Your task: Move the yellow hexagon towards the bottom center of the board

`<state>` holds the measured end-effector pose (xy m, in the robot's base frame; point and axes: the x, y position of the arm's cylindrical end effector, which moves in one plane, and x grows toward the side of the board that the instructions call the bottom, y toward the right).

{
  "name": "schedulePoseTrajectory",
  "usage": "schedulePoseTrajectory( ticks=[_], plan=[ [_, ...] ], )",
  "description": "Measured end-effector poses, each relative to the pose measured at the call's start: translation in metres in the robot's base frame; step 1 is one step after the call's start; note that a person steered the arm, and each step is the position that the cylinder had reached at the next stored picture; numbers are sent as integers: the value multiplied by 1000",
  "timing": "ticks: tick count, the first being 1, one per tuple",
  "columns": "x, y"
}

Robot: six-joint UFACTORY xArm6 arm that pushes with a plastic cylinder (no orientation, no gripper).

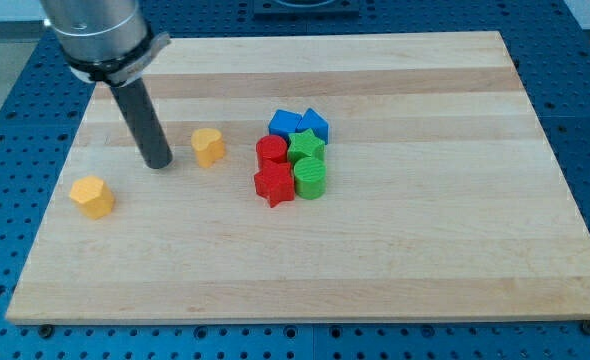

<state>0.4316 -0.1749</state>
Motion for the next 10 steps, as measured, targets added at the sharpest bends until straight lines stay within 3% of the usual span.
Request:
schedulePoseTrajectory(
  ticks=[3,4,5,6,7,10],
  plan=[
    [-16,50],
    [-5,4],
    [-5,-100],
    [-3,-128],
    [0,-130],
    [80,-125]
  ],
)
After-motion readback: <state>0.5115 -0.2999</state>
